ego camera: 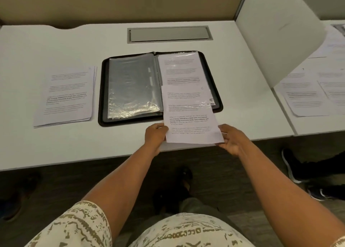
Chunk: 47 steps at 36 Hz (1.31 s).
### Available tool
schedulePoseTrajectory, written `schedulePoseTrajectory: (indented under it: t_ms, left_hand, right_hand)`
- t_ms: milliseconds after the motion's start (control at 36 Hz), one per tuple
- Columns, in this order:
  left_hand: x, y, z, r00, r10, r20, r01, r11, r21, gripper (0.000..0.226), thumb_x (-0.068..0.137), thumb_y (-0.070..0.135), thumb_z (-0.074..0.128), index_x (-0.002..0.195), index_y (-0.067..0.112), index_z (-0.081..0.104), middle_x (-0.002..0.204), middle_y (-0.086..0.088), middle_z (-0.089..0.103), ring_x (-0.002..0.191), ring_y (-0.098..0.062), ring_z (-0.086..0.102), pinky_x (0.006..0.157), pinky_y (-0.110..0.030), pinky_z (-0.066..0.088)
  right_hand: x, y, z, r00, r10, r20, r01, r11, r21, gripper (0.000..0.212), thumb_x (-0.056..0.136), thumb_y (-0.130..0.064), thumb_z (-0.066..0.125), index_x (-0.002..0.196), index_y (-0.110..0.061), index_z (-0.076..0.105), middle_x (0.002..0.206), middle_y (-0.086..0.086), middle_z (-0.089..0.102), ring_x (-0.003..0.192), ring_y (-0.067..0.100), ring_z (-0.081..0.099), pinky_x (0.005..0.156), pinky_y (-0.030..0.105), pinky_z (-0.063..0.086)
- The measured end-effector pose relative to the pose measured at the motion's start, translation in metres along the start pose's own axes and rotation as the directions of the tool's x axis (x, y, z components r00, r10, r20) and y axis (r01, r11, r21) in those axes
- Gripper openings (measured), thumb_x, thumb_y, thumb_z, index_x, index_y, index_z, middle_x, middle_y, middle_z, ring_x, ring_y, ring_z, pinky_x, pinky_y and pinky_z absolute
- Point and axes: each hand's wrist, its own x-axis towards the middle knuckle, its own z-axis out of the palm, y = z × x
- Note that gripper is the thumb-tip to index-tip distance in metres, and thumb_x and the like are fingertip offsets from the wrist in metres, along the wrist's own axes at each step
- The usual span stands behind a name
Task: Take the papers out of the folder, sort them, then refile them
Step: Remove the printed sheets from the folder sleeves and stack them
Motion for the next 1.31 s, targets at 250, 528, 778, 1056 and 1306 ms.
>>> schedulePoseTrajectory:
  t_ms: [250, 528, 778, 1056, 1306]
  left_hand:
    - [-0.035, -0.007, -0.021, 0.942, -0.122, 0.313, 0.156, 0.984, -0.086, 0.019, 0.096, 0.005, 0.058, 0.114, 0.007, 0.065, 0.112, -0.012, 0.073, 0.103, -0.026, 0.070, 0.086, -0.035, 0.058]
    - [-0.048, -0.005, -0.027, 0.835, -0.166, 0.524, 0.174, 0.984, 0.036, 0.033, 0.095, 0.006, 0.058, 0.128, 0.008, 0.061, 0.120, -0.008, 0.071, 0.113, -0.026, 0.067, 0.101, -0.041, 0.052]
    - [-0.076, -0.028, 0.014, 0.984, -0.112, 0.141, 0.142, 0.965, -0.220, 0.025, 0.096, 0.015, 0.062, 0.120, 0.006, 0.064, 0.112, -0.013, 0.072, 0.104, -0.027, 0.068, 0.094, -0.042, 0.055]
    - [-0.088, -0.019, 0.016, 0.993, -0.057, 0.102, 0.077, 0.975, -0.207, 0.014, 0.094, 0.007, 0.059, 0.107, 0.005, 0.064, 0.115, -0.016, 0.071, 0.108, -0.033, 0.067, 0.097, -0.045, 0.055]
    - [-0.093, -0.017, 0.001, 0.997, -0.039, 0.065, 0.052, 0.975, -0.218, 0.029, 0.097, 0.018, 0.057, 0.123, 0.009, 0.064, 0.120, -0.013, 0.069, 0.111, -0.032, 0.066, 0.098, -0.050, 0.053]
  right_hand:
    - [-0.003, -0.009, -0.003, 0.998, -0.055, 0.014, 0.056, 0.951, -0.303, 0.028, 0.095, -0.026, 0.069, 0.117, -0.009, 0.063, 0.115, 0.016, 0.069, 0.106, 0.033, 0.067, 0.095, 0.048, 0.057]
    - [-0.001, -0.017, -0.014, 0.991, -0.110, 0.078, 0.134, 0.882, -0.453, 0.021, 0.095, -0.014, 0.067, 0.115, -0.006, 0.066, 0.114, 0.014, 0.071, 0.103, 0.033, 0.068, 0.090, 0.050, 0.057]
    - [-0.006, -0.009, -0.061, 0.964, -0.005, 0.265, 0.121, 0.898, -0.424, 0.027, 0.094, -0.002, 0.062, 0.121, -0.004, 0.064, 0.117, 0.014, 0.072, 0.110, 0.031, 0.067, 0.089, 0.043, 0.058]
    - [-0.014, -0.016, -0.070, 0.929, -0.049, 0.367, 0.201, 0.899, -0.390, 0.024, 0.094, 0.002, 0.060, 0.117, -0.005, 0.065, 0.116, 0.012, 0.072, 0.109, 0.030, 0.068, 0.089, 0.042, 0.057]
    - [-0.013, -0.028, -0.040, 0.902, -0.109, 0.418, 0.255, 0.916, -0.311, 0.023, 0.097, -0.001, 0.060, 0.118, -0.010, 0.064, 0.117, 0.010, 0.072, 0.106, 0.028, 0.070, 0.080, 0.040, 0.059]
